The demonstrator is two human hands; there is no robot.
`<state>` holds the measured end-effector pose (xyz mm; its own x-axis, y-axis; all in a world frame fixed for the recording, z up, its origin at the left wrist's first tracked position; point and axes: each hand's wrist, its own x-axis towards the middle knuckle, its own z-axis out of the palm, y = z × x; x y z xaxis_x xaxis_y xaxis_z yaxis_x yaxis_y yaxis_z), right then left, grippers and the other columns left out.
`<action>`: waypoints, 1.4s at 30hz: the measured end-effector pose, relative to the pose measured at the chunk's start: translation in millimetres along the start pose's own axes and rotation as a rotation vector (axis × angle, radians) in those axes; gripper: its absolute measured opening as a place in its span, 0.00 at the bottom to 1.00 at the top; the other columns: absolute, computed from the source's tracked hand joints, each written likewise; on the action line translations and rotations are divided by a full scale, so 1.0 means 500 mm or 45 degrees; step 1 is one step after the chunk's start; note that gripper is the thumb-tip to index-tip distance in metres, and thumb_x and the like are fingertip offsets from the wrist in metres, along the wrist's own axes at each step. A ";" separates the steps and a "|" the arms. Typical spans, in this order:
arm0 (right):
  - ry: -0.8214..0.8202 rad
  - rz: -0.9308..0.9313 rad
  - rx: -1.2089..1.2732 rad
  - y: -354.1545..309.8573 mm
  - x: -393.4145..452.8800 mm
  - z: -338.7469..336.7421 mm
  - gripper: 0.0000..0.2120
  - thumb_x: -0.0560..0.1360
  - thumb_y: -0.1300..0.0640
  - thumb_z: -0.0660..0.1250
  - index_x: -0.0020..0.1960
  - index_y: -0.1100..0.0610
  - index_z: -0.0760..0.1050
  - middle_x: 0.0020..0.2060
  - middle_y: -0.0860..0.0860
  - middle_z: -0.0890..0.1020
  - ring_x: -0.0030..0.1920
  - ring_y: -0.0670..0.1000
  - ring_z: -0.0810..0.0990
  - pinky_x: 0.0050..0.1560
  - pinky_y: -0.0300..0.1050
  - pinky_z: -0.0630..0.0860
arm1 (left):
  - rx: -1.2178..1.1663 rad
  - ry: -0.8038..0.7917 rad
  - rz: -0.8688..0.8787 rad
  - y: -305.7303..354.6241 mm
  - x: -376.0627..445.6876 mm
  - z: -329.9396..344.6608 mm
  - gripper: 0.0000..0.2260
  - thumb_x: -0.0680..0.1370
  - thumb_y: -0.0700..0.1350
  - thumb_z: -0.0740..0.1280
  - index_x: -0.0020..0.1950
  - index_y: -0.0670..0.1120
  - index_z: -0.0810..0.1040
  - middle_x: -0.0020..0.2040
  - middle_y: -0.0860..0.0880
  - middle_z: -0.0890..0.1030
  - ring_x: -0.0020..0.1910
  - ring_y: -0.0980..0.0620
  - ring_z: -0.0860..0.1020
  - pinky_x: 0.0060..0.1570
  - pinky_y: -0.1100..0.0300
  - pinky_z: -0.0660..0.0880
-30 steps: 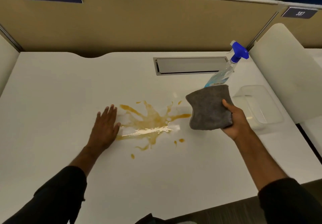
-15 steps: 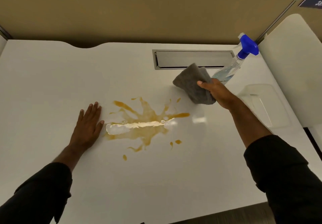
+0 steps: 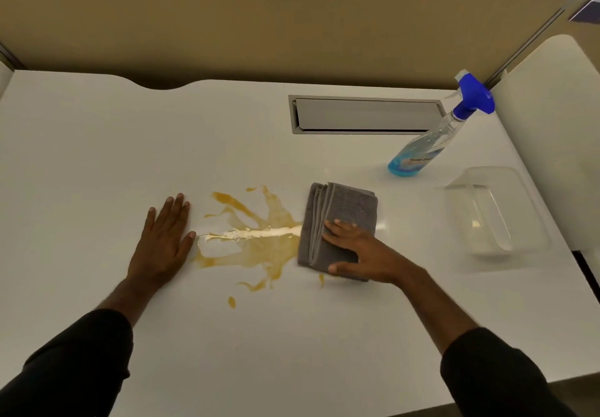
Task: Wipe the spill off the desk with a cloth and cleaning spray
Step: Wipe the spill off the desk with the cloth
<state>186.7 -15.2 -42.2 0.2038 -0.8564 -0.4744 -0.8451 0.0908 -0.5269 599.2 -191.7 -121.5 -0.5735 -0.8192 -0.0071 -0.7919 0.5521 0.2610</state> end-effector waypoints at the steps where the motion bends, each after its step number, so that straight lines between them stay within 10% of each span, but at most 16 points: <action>1: 0.099 0.013 0.082 0.001 -0.001 0.012 0.36 0.78 0.35 0.63 0.81 0.49 0.59 0.81 0.44 0.56 0.81 0.43 0.49 0.82 0.51 0.46 | 0.000 0.005 0.002 -0.001 0.000 0.001 0.29 0.81 0.55 0.45 0.79 0.42 0.51 0.80 0.46 0.51 0.79 0.49 0.48 0.76 0.43 0.47; 7: 0.975 0.406 0.127 -0.019 0.062 0.053 0.27 0.82 0.46 0.63 0.77 0.58 0.68 0.77 0.55 0.68 0.79 0.55 0.63 0.79 0.56 0.58 | 0.002 0.019 0.004 -0.004 0.001 0.007 0.28 0.81 0.54 0.46 0.79 0.43 0.51 0.80 0.46 0.51 0.79 0.49 0.48 0.76 0.44 0.47; 14: 0.681 0.694 -0.376 -0.045 0.144 0.096 0.41 0.77 0.28 0.43 0.83 0.49 0.43 0.82 0.59 0.47 0.82 0.63 0.44 0.77 0.70 0.45 | -0.006 0.042 0.001 -0.004 0.001 0.008 0.27 0.81 0.52 0.46 0.79 0.42 0.53 0.80 0.45 0.53 0.79 0.48 0.49 0.76 0.43 0.49; 27: 0.598 0.335 -0.579 -0.110 0.035 0.254 0.35 0.79 0.34 0.51 0.82 0.43 0.46 0.83 0.51 0.46 0.82 0.58 0.45 0.76 0.71 0.50 | 0.041 0.008 -0.010 -0.004 0.000 0.006 0.27 0.81 0.50 0.46 0.79 0.42 0.52 0.80 0.45 0.51 0.79 0.48 0.49 0.76 0.43 0.49; 37: 0.626 0.772 -0.489 -0.062 0.159 0.074 0.32 0.83 0.42 0.49 0.83 0.47 0.42 0.83 0.56 0.49 0.82 0.61 0.48 0.77 0.70 0.51 | 0.045 0.008 -0.022 -0.001 -0.001 0.003 0.27 0.81 0.50 0.46 0.79 0.42 0.53 0.80 0.45 0.52 0.79 0.48 0.50 0.76 0.42 0.49; 42: 0.582 0.459 -0.542 -0.179 0.209 0.145 0.34 0.81 0.44 0.52 0.83 0.46 0.43 0.83 0.52 0.48 0.82 0.58 0.47 0.77 0.70 0.48 | 0.039 0.021 -0.013 -0.001 -0.001 0.001 0.27 0.80 0.50 0.47 0.78 0.42 0.54 0.80 0.45 0.53 0.79 0.47 0.50 0.76 0.43 0.49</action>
<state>319.6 -75.9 -95.6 -0.2729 -0.9460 -0.1751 -0.9590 0.2819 -0.0281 599.7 -191.5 -122.0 -0.5623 -0.8269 0.0065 -0.8037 0.5483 0.2310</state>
